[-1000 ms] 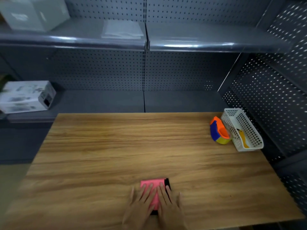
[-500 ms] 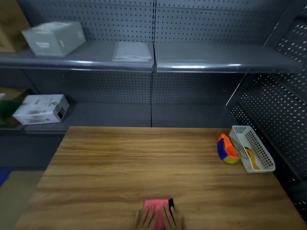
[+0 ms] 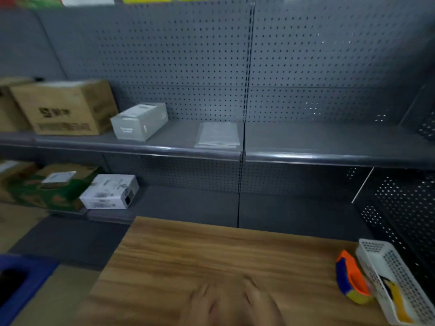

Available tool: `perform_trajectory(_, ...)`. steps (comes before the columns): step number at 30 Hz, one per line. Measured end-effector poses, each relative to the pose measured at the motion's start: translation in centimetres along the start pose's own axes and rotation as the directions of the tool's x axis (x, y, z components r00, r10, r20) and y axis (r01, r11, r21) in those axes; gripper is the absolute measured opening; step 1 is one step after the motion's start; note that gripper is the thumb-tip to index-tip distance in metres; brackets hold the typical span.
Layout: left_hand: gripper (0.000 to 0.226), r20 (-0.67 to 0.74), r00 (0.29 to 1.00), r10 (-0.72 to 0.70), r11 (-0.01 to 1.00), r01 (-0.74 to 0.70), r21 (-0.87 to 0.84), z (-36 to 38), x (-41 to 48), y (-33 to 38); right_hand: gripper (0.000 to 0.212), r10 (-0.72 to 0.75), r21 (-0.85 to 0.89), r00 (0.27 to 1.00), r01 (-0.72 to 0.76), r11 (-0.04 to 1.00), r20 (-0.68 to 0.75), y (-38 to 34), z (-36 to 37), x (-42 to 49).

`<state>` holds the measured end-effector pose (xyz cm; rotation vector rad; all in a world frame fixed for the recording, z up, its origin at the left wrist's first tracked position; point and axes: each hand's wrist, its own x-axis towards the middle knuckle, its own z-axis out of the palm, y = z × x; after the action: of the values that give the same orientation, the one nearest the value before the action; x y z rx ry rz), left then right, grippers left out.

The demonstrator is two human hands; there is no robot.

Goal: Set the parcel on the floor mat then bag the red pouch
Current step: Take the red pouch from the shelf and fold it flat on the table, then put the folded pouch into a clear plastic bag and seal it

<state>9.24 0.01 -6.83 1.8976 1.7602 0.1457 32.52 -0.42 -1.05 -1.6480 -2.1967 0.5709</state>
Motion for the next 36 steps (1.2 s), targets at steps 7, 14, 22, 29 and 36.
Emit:
perform_trajectory(7,0.049,-0.486,0.863,0.138,0.990,-0.100,0.104,-17.8,-1.9,7.0,0.040,-0.082,0.106,0.988,0.096,0.990,-0.133,-8.7,-12.5,10.1)
perform_trajectory(14,0.041,-0.620,0.714,0.324,0.941,-0.180,0.285,-31.1,2.9,8.9,0.040,-0.088,0.203,0.950,0.154,0.967,-0.299,-13.6,-20.4,18.9)
perform_trajectory(22,0.038,-0.552,0.745,0.376,0.920,-0.230,0.316,-37.7,9.3,10.9,0.048,0.103,0.317,0.947,-0.002,0.948,-0.303,-14.5,-22.5,26.3)
perform_trajectory(29,0.041,-0.430,0.826,0.366,0.914,-0.232,0.333,-38.8,14.7,11.2,0.053,0.219,0.429,0.952,-0.110,0.897,-0.215,-13.9,-22.5,30.4)
perform_trajectory(36,0.046,-0.301,0.898,0.321,0.913,-0.209,0.349,-39.0,18.3,11.1,0.053,0.268,0.501,0.950,-0.155,0.852,-0.160,-12.8,-22.3,32.4)
